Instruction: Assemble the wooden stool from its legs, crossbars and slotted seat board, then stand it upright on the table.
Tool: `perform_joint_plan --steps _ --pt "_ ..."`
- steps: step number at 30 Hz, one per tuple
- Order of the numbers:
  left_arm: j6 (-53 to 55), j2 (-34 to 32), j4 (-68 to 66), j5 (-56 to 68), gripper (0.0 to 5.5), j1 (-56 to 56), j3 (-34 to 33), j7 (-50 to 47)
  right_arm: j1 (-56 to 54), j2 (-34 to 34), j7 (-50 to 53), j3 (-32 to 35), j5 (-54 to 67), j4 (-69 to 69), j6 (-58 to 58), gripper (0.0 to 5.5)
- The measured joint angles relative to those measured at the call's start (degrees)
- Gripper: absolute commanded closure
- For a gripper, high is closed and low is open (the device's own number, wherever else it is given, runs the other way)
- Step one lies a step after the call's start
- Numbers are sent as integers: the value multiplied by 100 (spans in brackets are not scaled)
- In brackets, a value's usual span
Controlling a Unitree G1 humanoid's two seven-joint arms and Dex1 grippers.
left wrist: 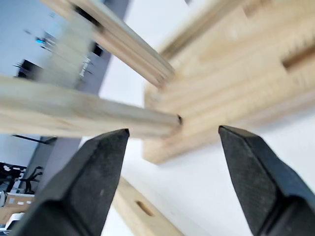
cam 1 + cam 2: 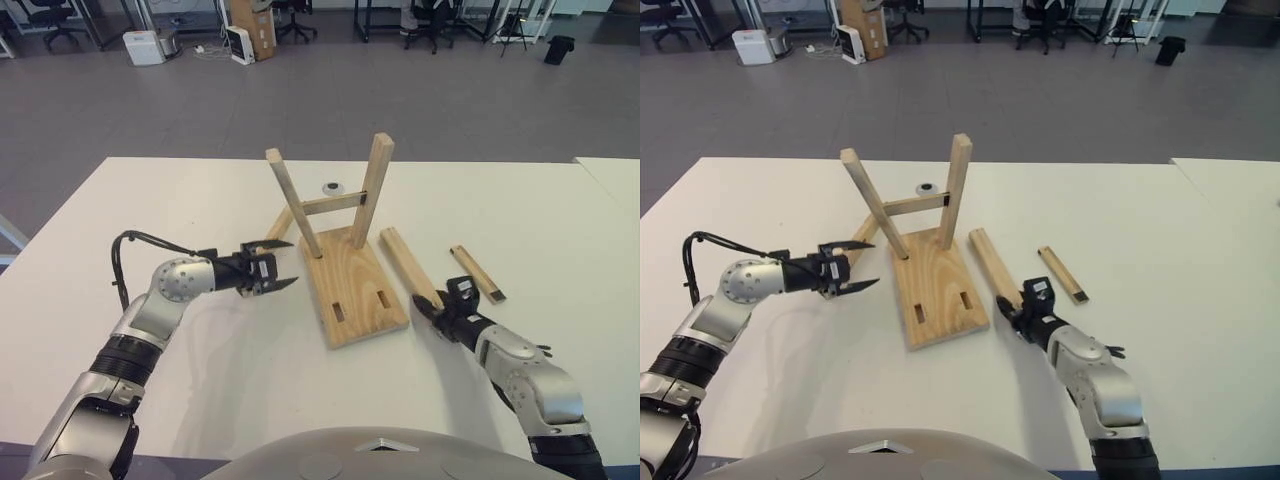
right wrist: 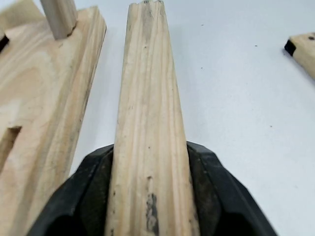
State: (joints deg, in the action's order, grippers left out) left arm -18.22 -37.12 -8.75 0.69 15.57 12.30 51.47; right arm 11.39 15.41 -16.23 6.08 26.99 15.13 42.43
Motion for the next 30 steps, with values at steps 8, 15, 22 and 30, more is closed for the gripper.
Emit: perform_joint_plan --steps 8,15,22,30 --pt "2331 335 951 2697 215 680 -664 204 -1020 -550 944 2066 5754 64 322 344" --pt "5302 1462 1031 6462 215 3239 -1594 -385 -2312 -1469 922 532 8555 1932 -81 344" --pt "6650 1985 120 7783 215 3777 -2228 -529 -2243 -1523 873 -148 8552 1762 -6 344" --pt "7653 1982 -82 8633 215 3806 -2602 -488 -2245 -1470 761 -188 8552 1588 171 344"
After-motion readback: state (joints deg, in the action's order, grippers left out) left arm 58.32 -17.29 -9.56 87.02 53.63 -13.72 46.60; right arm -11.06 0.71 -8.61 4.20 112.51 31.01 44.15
